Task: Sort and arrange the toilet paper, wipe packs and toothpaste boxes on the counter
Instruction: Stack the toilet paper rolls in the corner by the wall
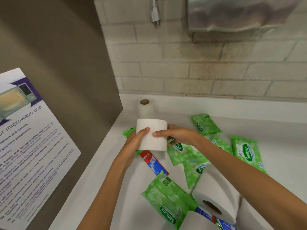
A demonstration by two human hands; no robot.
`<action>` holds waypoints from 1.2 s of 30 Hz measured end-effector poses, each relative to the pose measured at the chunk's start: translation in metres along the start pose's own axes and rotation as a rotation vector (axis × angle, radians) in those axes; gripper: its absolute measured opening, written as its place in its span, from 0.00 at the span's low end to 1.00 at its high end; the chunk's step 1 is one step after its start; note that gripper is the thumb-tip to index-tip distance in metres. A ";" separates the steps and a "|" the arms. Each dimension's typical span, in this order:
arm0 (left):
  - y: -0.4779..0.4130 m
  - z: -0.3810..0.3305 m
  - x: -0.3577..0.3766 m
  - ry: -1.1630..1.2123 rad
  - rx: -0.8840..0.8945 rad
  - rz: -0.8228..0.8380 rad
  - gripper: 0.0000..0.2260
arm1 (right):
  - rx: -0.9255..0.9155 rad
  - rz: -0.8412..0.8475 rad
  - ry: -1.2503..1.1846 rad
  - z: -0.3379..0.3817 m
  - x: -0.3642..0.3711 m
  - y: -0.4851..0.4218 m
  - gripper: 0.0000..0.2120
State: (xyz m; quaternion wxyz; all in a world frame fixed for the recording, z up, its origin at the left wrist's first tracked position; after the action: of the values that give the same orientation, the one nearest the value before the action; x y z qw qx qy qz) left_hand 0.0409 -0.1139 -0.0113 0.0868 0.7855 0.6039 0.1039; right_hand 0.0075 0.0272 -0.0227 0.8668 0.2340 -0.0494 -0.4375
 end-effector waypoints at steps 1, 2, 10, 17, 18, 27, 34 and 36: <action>-0.006 0.000 0.003 0.023 -0.009 0.003 0.25 | -0.018 -0.033 -0.005 -0.002 -0.007 -0.002 0.23; -0.012 0.000 0.006 0.037 -0.016 0.003 0.24 | -0.034 -0.064 -0.004 -0.003 -0.013 -0.003 0.25; -0.030 0.010 -0.018 -0.023 0.032 -0.160 0.25 | -0.161 -0.436 -0.039 -0.015 -0.071 -0.031 0.37; -0.028 0.027 -0.039 0.047 0.061 -0.211 0.20 | -0.117 -0.776 0.044 -0.020 -0.111 -0.061 0.44; -0.029 0.029 -0.040 0.051 0.062 -0.213 0.21 | -0.126 -0.800 0.059 -0.020 -0.114 -0.066 0.45; -0.031 0.034 -0.049 0.057 0.083 -0.205 0.21 | -0.180 -0.869 0.131 -0.020 -0.120 -0.092 0.47; -0.027 0.030 -0.048 0.081 0.101 -0.185 0.25 | -0.207 -0.897 0.146 -0.017 -0.122 -0.101 0.46; -0.026 0.030 -0.048 0.074 0.103 -0.183 0.25 | -0.203 -0.898 0.180 -0.016 -0.123 -0.102 0.46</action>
State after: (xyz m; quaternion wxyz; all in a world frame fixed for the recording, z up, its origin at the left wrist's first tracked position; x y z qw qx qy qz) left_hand 0.0126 -0.1536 -0.0497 0.0331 0.7262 0.6803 0.0935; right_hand -0.1385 0.0771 -0.0680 0.6110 0.1835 0.1752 -0.7498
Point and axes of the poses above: each hand's wrist, its own y-axis away from the middle knuckle, its own x-axis out of the palm, z = x × y, the point moved 8 cm from there along -y, towards the middle knuckle, and after that the axes turned 9 degrees about z, right-handed, at the moved point
